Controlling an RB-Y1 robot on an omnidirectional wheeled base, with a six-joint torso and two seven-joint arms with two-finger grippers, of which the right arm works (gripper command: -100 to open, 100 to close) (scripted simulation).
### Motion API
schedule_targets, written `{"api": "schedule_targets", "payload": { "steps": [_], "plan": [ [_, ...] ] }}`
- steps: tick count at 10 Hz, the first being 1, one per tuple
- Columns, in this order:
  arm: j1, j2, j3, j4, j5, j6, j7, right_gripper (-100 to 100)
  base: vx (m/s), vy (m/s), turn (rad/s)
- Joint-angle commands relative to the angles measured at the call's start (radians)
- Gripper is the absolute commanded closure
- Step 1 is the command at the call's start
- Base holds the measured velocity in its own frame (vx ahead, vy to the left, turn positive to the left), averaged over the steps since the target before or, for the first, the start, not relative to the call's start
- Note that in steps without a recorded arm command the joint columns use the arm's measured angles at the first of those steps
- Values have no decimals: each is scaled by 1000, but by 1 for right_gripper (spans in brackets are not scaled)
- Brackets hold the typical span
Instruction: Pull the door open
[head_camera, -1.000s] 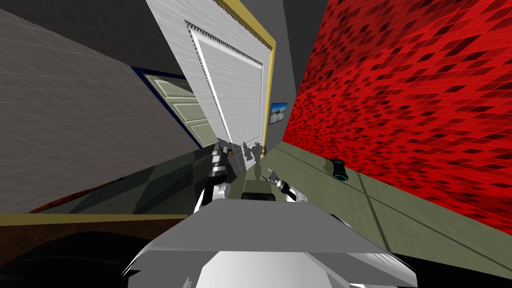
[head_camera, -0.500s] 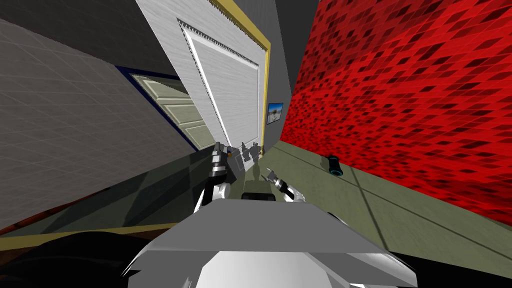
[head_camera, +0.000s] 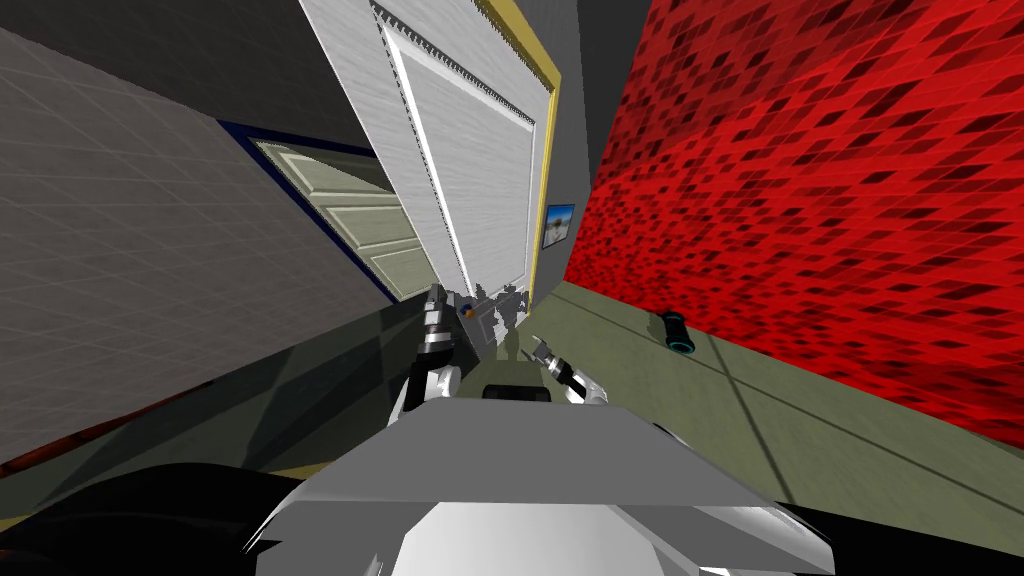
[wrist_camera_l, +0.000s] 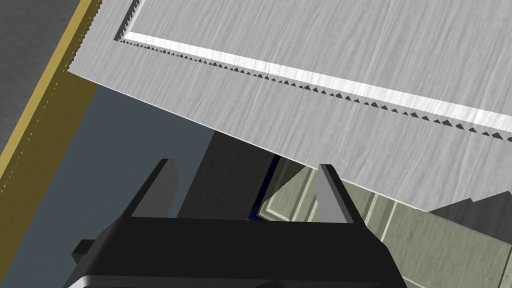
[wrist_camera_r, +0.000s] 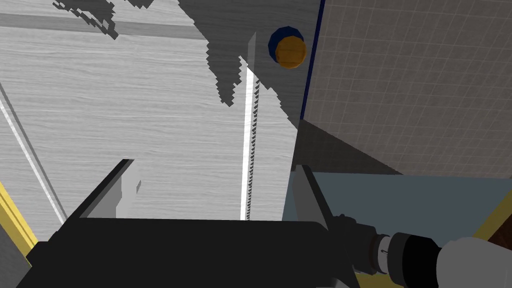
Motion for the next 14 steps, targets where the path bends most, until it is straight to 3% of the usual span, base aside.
{"api": "schedule_targets", "payload": {
  "steps": [1,12,14],
  "plan": [
    [-2,4,0,1,1,2,2,-100,48,191,-12],
    [-9,24,2,3,5,11,10,-100,67,193,5],
    [-10,17,-3,9,2,5,9,-100,19,71,-104]
  ]
}}
